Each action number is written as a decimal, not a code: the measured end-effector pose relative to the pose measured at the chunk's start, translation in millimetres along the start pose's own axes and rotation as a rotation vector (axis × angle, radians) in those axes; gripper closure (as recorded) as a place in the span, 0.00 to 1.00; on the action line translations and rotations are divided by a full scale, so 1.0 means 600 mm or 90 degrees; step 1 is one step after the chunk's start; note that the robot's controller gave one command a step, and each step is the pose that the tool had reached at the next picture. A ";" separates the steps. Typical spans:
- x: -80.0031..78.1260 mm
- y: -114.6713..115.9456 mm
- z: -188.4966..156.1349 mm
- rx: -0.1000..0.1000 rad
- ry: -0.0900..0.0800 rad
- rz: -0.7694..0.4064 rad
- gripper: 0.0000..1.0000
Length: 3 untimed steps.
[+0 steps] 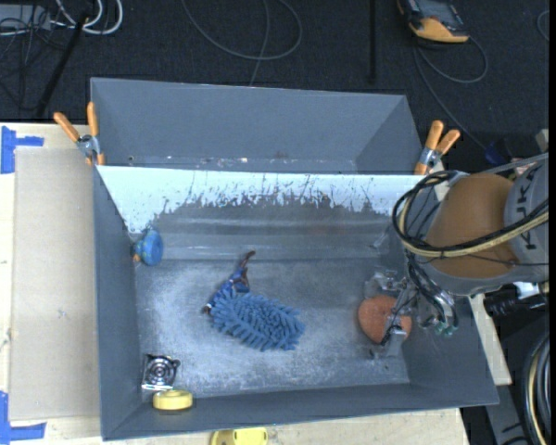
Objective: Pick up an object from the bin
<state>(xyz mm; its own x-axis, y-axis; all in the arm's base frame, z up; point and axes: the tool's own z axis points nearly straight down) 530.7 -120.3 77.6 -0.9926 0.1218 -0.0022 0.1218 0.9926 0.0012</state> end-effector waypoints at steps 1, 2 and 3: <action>-0.054 -0.016 0.011 0.001 0.001 0.062 1.00; -0.054 -0.016 0.011 0.001 0.001 0.062 1.00; -0.046 -0.001 -0.242 0.000 -0.001 0.058 1.00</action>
Offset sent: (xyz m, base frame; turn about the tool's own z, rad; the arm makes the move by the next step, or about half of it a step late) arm 0.0000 0.0000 0.0000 0.0000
